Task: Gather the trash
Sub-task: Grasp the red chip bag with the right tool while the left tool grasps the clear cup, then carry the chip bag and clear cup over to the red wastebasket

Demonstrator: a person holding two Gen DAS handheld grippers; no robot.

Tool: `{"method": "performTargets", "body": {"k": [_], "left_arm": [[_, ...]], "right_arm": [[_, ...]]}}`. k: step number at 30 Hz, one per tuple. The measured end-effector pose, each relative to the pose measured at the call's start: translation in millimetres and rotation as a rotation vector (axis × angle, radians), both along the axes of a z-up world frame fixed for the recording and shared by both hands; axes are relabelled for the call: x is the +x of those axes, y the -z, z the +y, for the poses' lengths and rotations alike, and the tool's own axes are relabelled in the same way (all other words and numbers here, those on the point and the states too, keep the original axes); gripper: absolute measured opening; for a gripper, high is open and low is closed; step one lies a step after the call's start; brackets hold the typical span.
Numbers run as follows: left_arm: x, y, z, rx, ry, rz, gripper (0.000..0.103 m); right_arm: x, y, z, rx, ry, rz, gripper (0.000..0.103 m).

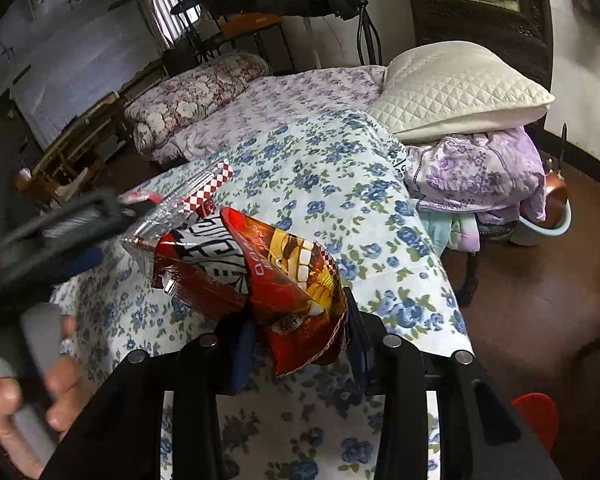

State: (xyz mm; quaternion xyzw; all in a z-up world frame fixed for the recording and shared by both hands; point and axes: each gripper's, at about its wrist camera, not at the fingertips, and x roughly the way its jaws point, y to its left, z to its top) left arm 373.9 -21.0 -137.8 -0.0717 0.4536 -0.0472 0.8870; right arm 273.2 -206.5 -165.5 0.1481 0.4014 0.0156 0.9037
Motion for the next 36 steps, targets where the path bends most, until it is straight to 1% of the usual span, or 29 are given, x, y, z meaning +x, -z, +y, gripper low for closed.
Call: {"method": "performTargets", "body": {"k": [3, 6, 10, 12, 13, 14, 17, 18, 20, 23, 26, 29, 33, 36], "left_arm": [[7, 8, -3, -0.016, 0.000, 0.009, 0.096], [13, 14, -5, -0.009, -0.006, 0.012, 0.096], [17, 17, 0, -0.038, -0.028, 0.000, 0.094], [20, 17, 1, -0.034, -0.028, -0.002, 0.084], [21, 16, 0, -0.022, -0.023, -0.004, 0.081], [23, 17, -1, -0.009, -0.019, -0.005, 0.075], [26, 17, -6, 0.034, -0.011, -0.012, 0.065], [27, 17, -8, 0.047, -0.008, -0.015, 0.058], [27, 17, -9, 0.057, -0.004, -0.019, 0.049], [26, 18, -3, 0.026, -0.007, -0.022, 0.049], [21, 18, -1, 0.034, -0.007, -0.028, 0.049], [6, 18, 4, 0.037, -0.006, -0.026, 0.049], [-31, 14, 18, 0.026, -0.006, -0.012, 0.049], [-67, 9, 26, 0.013, -0.008, -0.013, 0.049]], "right_arm": [[2, 4, -3, 0.029, -0.002, 0.003, 0.040], [2, 5, -1, 0.026, -0.016, 0.001, 0.040], [3, 5, 4, 0.024, -0.030, 0.001, 0.041], [3, 4, 5, 0.022, -0.028, 0.000, 0.041], [3, 4, 5, 0.023, -0.028, -0.001, 0.042], [4, 4, 5, 0.023, -0.030, 0.000, 0.042], [4, 4, 6, 0.023, -0.027, -0.002, 0.042], [4, 4, 6, 0.021, -0.026, -0.003, 0.042], [4, 3, 6, 0.019, -0.022, -0.004, 0.042], [3, 3, 6, 0.013, -0.018, -0.005, 0.042], [2, 2, 6, 0.006, -0.014, -0.008, 0.042], [-5, -2, 6, 0.003, -0.013, -0.012, 0.042], [-23, -15, 9, -0.002, -0.028, -0.030, 0.041], [-41, -25, 9, 0.006, -0.036, -0.041, 0.042]]}}
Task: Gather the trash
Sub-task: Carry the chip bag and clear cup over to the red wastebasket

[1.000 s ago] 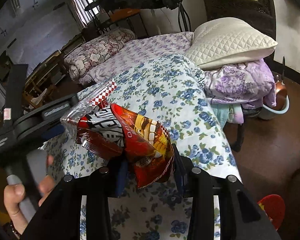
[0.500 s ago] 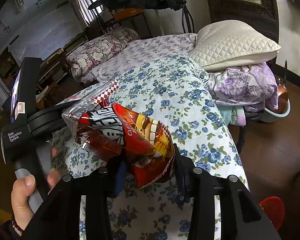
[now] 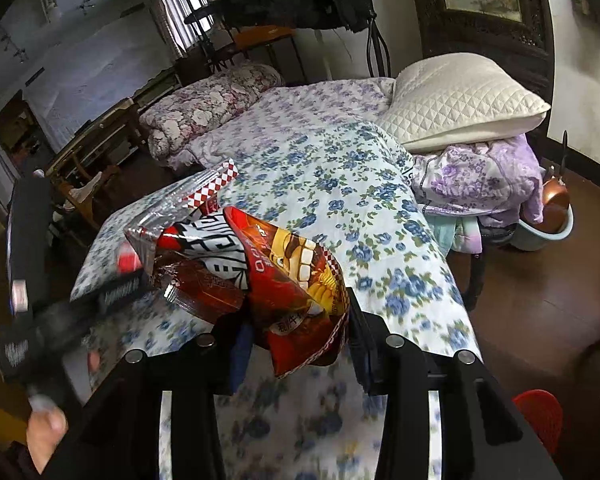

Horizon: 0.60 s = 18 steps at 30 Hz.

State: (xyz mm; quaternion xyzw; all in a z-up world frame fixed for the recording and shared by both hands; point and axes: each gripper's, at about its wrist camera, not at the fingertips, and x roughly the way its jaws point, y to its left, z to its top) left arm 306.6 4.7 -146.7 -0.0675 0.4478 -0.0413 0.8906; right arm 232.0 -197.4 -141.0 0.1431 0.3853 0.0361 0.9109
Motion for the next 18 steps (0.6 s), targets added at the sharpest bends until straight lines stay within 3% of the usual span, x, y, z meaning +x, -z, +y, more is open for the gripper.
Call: {"method": "performTargets", "body": {"k": [8, 18], "left_arm": [[-114, -28, 2, -0.052, 0.022, -0.046, 0.049], [-180, -58, -42, -0.047, 0.140, -0.071, 0.049]], "right_arm": [[-59, -17, -8, -0.022, -0.031, -0.004, 0.041], [-122, -23, -67, 0.066, -0.004, 0.018, 0.041]]}}
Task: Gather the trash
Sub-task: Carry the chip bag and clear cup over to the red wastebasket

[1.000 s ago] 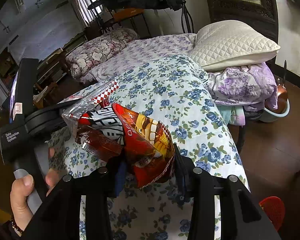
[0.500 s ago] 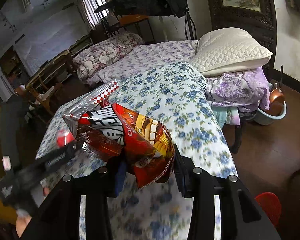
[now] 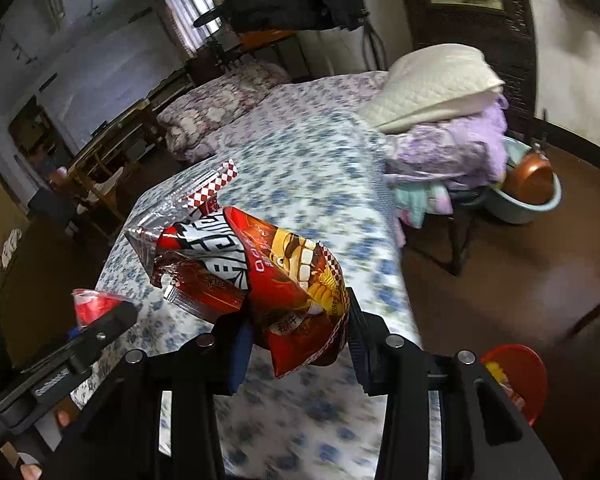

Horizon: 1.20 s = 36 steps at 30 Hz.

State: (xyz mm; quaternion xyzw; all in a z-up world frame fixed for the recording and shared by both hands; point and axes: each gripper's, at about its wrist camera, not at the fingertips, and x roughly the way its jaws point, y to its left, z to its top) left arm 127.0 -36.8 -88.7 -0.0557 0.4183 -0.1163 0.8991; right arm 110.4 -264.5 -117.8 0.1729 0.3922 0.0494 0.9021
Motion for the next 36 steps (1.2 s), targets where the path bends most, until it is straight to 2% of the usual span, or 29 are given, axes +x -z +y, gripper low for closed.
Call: {"method": "performTargets", "body": {"k": [8, 10, 13, 17, 21, 25, 31, 36], "left_arm": [[-19, -8, -94, 0.023, 0.195, -0.010, 0.049], [-21, -6, -122, 0.008, 0.247, 0.001, 0.049], [-25, 2, -160, -0.007, 0.313, 0.020, 0.049], [-35, 17, -209, 0.016, 0.407, 0.045, 0.049], [-48, 42, -256, 0.050, 0.491, 0.086, 0.049], [-54, 75, -294, 0.086, 0.563, 0.147, 0.049], [-36, 123, -329, 0.110, 0.587, 0.248, 0.049], [-26, 155, -350, 0.126, 0.590, 0.299, 0.049]], "right_arm": [[-41, -11, -77, -0.068, 0.110, 0.002, 0.041], [-52, -9, -102, -0.095, 0.150, 0.017, 0.041], [-66, -2, -130, -0.121, 0.191, 0.041, 0.041], [-90, 20, -169, -0.158, 0.250, 0.099, 0.041], [-110, 67, -211, -0.149, 0.318, 0.197, 0.041], [-118, 120, -238, -0.094, 0.364, 0.299, 0.041], [-115, 202, -256, -0.033, 0.377, 0.439, 0.041], [-107, 259, -261, -0.006, 0.380, 0.533, 0.041]]}}
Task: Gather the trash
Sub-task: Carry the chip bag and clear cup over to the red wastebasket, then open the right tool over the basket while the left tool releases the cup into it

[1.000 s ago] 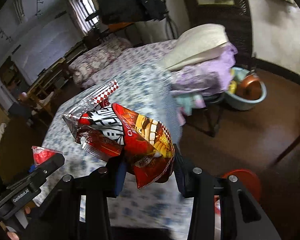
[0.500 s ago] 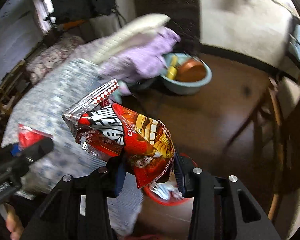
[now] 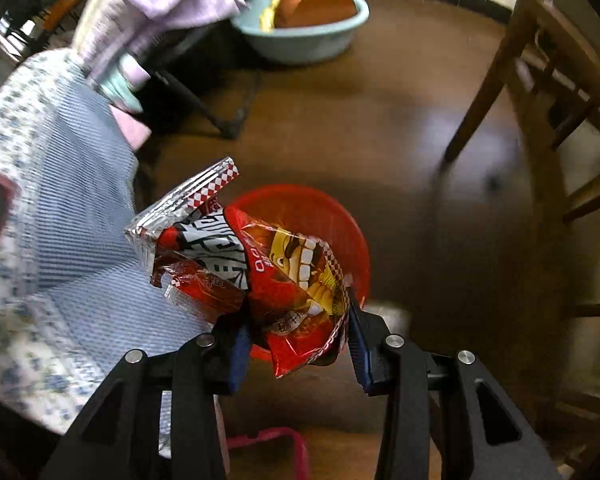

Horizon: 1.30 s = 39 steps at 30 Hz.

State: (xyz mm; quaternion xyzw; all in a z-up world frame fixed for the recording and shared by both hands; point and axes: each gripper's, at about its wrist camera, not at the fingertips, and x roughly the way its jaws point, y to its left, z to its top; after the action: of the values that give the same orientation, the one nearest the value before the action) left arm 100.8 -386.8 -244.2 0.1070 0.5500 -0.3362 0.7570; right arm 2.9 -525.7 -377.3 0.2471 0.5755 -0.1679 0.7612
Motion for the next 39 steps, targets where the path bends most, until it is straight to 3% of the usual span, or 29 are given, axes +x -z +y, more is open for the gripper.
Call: {"method": "performTargets", "body": {"k": [4, 5, 7, 10, 25, 30, 39], "left_arm": [[3, 16, -6, 0.020, 0.009, 0.018, 0.049], [3, 18, -8, 0.025, 0.011, 0.022, 0.049], [4, 26, -11, 0.038, 0.016, 0.033, 0.049], [3, 38, -15, 0.056, 0.031, 0.058, 0.049], [-1, 113, -44, 0.165, 0.075, 0.253, 0.049], [-7, 128, -48, 0.223, 0.100, 0.255, 0.049], [-9, 141, -46, 0.257, 0.115, 0.303, 0.050]], "right_arm": [[7, 27, -3, 0.018, 0.014, 0.036, 0.044], [9, 32, -3, 0.016, 0.014, 0.041, 0.046], [13, 41, -4, 0.001, 0.011, 0.061, 0.061], [14, 46, -6, 0.002, 0.010, 0.071, 0.065], [-35, 34, -2, 0.020, -0.040, 0.136, 0.067], [-43, 36, -8, 0.035, -0.020, 0.140, 0.067], [-38, 36, -5, 0.035, -0.038, 0.141, 0.067]]}}
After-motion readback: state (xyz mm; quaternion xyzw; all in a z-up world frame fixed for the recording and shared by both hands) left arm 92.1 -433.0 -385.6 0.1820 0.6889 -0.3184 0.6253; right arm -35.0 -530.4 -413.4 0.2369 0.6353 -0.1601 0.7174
